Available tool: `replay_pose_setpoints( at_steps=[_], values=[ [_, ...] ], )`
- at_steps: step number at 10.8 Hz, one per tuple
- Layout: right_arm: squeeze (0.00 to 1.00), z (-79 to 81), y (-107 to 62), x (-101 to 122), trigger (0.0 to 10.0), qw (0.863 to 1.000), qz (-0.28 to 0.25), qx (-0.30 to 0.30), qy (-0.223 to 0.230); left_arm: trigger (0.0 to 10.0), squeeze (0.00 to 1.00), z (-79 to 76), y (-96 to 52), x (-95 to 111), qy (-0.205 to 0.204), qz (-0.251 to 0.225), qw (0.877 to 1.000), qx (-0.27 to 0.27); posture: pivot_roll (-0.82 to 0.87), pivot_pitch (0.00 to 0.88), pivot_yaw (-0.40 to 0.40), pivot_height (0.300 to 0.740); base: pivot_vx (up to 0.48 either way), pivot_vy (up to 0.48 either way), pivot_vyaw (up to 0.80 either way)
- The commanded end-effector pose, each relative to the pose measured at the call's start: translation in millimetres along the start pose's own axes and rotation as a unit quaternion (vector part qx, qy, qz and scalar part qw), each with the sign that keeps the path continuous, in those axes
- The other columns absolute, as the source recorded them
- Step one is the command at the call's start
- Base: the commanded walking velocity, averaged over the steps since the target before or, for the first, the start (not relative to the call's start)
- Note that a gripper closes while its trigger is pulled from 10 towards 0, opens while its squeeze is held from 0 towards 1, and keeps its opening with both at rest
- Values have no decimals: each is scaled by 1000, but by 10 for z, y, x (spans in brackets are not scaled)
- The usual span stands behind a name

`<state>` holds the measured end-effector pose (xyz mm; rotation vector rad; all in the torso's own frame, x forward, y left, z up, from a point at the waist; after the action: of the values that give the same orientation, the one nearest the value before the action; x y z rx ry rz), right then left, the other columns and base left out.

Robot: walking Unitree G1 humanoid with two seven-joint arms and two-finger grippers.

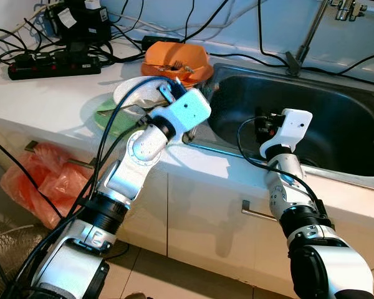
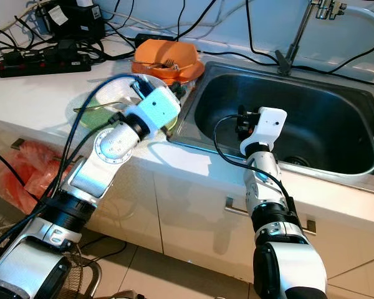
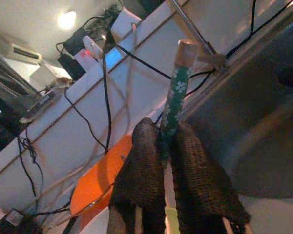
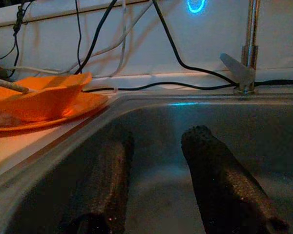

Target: Kitchen organization

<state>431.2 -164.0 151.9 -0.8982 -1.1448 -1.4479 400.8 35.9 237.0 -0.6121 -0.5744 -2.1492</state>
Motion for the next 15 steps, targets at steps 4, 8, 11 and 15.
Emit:
replay_pose_setpoints(
  at_steps=[4, 8, 11, 15],
  values=[
    [0, -17, 9, 20, 10000, 1000, -4, -4, 0, 0, 0, 109, 9, 23, 12, -3, 1000, 28, 55, 30, -36, 740, 0, 0, 0],
    [0, -7, 6, 9, 10000, 1000, -2, -2, 3, 0, 0, 509, -11, 263, 52, -32, 993, 99, 60, 28, -38, 740, 0, 0, 0],
    [0, 15, 8, 0, 10000, 1000, -1, 2, 6, 10000, 0, 684, -38, 411, 50, -55, 988, 134, 62, 26, -39, 740, 0, 0, 0],
    [0, 24, 4, -3, 10000, 1000, -1, 5, 6, 10000, 0, 977, -163, 610, -128, -128, 961, 210, 59, 28, -38, 740, 0, 0, 0]
  ],
)
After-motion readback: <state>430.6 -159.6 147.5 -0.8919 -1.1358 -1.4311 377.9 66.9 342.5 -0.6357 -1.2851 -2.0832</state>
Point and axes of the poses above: a point about 5 cm out from each wrist's last joint towards the gripper, its own y axis pointing out of the wrist towards the gripper, its own x axis along the axis of the wrist's last joint, z = x × y, the point moved 6 cm from there along y, pointing out of the wrist towards the gripper, and after that the axes turned 7 degrees about y, right-handed, at the moved point
